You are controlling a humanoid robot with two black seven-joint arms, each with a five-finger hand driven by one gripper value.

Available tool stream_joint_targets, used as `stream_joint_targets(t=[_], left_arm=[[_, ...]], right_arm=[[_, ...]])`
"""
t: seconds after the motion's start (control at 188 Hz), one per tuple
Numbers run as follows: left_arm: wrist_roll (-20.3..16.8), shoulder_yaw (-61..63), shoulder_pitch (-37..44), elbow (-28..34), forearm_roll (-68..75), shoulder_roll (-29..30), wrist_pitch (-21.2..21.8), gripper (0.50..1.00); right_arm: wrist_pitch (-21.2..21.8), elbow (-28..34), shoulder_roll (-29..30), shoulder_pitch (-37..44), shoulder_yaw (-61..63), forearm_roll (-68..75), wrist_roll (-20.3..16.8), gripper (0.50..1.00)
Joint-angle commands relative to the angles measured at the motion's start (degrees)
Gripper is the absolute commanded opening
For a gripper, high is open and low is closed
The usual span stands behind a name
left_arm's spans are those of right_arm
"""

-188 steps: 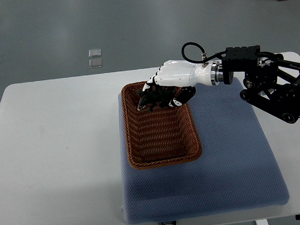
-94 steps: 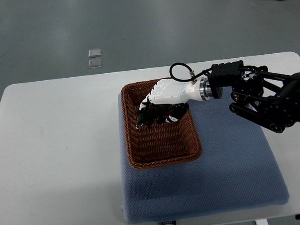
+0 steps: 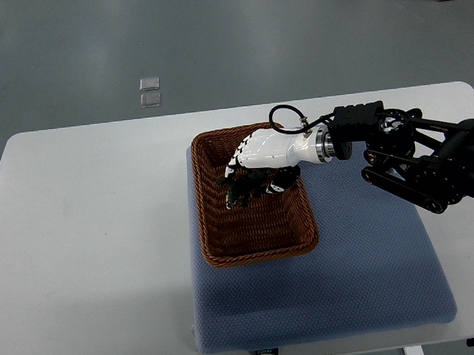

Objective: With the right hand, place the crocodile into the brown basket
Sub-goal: 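Open the right hand fingers to drop the crocodile into the basket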

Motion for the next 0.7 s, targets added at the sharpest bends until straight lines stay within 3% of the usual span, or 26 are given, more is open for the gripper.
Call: stream_joint_targets(t=[0.0,0.154,0.578,0.695], left_arm=[[0.0,0.0,0.0,0.0,0.0,0.0,0.0,1.0],[0.0,0.0,-0.1,0.0,0.0,0.0,0.0,1.0],[0.0,0.0,0.0,0.0,0.0,0.0,0.0,1.0],[0.0,0.0,0.0,0.0,0.0,0.0,0.0,1.0]], right_arm=[[0.0,-0.3,-0.1,0.0,0.0,0.0,-0.1,0.803],[0.0,-0.6,-0.2,0.0,0.1,0.0,-0.1,0.84],[-0.2,-0.8,-1.2,-0.1,3.5,1.8,-0.3,0.844],[0.2,-1.7,-1.5,-1.1,7.8,5.9,-1.9,0.844]])
